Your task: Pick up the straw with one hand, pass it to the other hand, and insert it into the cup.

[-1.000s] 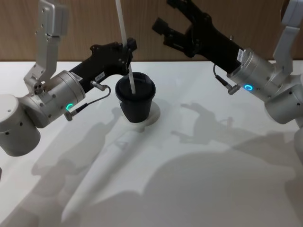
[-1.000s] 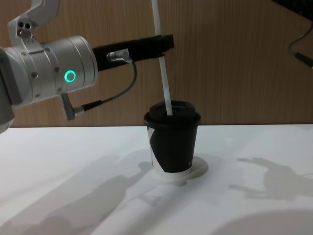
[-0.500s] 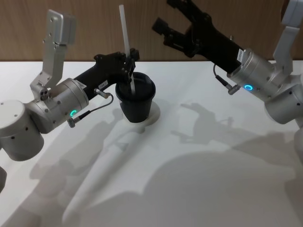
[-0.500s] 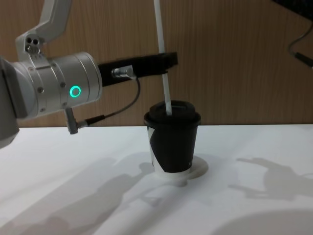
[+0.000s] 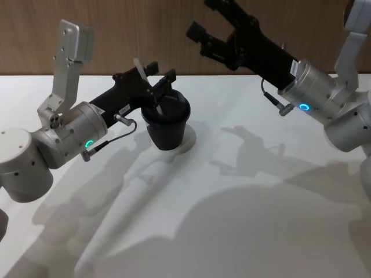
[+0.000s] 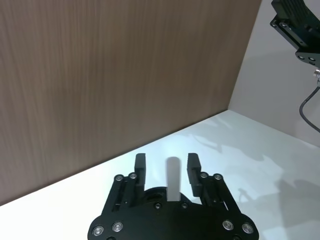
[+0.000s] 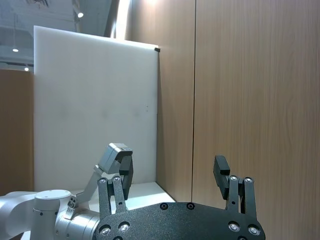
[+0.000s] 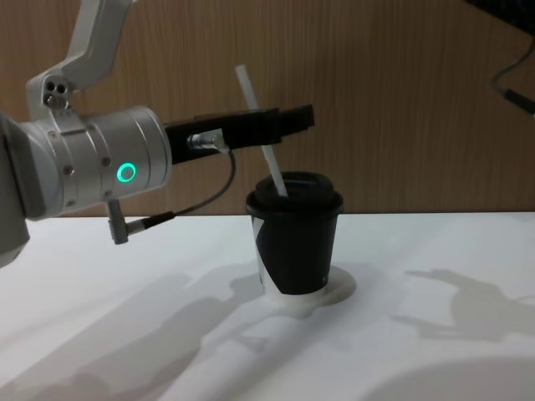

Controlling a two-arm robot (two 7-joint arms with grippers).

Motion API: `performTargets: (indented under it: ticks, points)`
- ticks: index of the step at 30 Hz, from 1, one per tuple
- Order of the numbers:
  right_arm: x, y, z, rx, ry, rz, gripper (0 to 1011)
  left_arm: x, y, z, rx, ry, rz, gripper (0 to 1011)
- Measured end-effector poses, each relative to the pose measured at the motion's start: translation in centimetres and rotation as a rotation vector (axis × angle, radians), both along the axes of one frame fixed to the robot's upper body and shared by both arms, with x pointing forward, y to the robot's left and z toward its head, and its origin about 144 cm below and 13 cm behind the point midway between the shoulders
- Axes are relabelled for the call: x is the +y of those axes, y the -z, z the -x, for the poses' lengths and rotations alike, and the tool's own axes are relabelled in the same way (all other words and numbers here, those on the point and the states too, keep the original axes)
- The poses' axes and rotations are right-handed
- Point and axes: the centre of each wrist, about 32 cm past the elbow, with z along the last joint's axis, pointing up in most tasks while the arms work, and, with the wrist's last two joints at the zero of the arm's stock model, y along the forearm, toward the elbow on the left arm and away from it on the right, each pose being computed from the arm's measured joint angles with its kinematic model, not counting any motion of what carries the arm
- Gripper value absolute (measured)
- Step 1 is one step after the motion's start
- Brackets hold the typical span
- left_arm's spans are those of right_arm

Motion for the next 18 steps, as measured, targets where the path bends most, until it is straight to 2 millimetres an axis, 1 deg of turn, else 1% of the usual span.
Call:
performTargets:
  ticks: [5,6,8,10,11,12,15,16,18]
  points:
    - [0.0,-0.1,0.1,0.003,0.0,0.006,1001,0.5,0.2,0.4,0.001,-0.007,-0.001,628]
    - [0.0,-0.1,0.1,0.003,0.0,0.006,1001,0.5,0.2,0.4,0.001,-0.007,-0.001,628]
    - [-0.1,-0.2,0.4,0.014,-0.003,0.016,1001,0.8,0.3,0.7,0.002,-0.009,0.0,736]
    - [-0.1,-0.3,0.6,0.021,-0.006,0.022,1001,1.0,0.4,0.8,0.002,-0.009,0.002,796]
    - [-0.1,-0.3,0.7,0.025,-0.006,0.026,1001,1.2,0.5,1.0,0.0,-0.01,0.004,852]
    - [-0.1,-0.4,0.8,0.03,-0.008,0.03,1001,1.3,0.5,1.0,0.0,-0.01,0.005,852]
    - [-0.2,-0.5,1.4,0.056,-0.013,0.05,1001,1.8,0.7,1.3,0.001,-0.008,0.013,938]
    - [-0.2,-0.6,1.6,0.059,-0.014,0.053,1001,1.9,0.7,1.4,0.001,-0.007,0.015,948]
    - [-0.2,-0.7,1.9,0.07,-0.015,0.059,1001,2.1,0.8,1.6,0.003,-0.004,0.02,1003]
